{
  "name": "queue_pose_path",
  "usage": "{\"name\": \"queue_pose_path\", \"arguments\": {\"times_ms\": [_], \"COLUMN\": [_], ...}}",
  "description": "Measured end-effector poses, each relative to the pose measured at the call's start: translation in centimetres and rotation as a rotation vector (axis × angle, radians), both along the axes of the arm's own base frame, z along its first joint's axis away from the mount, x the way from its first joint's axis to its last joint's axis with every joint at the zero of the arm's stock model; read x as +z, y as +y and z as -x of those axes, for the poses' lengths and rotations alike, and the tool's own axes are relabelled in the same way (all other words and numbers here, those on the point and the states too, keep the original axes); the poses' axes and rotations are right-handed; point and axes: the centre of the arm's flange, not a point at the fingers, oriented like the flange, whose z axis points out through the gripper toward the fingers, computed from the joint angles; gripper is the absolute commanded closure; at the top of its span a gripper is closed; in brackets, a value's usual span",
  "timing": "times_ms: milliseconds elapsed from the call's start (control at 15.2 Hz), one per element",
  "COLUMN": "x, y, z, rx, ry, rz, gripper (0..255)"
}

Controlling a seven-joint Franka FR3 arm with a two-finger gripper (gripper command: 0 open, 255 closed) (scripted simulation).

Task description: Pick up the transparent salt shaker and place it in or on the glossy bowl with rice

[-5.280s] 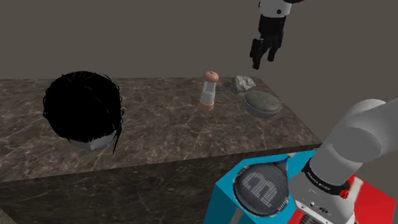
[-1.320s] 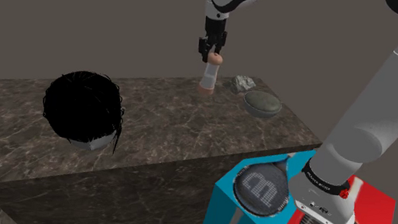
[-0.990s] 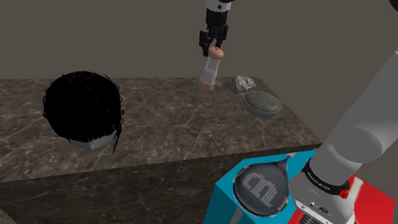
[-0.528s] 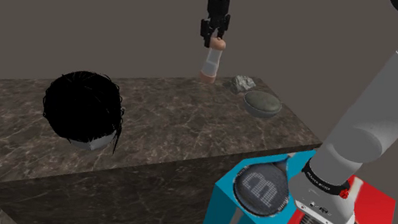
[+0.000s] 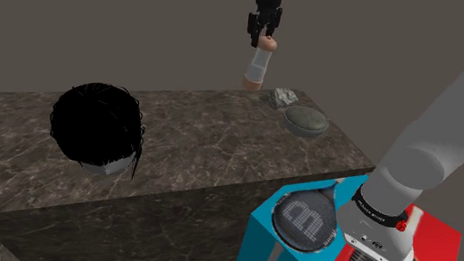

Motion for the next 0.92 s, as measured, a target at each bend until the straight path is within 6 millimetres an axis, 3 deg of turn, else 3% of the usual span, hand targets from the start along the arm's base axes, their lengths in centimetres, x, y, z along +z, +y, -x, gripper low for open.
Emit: {"name": "queue_pose_path", "arguments": {"times_ms": [924], "x": [5.2], "y": [-12.6], "z": [12.6], "rx": [-0.001], "ry": [0.0], "rz": [0.0], "gripper": [255]}}
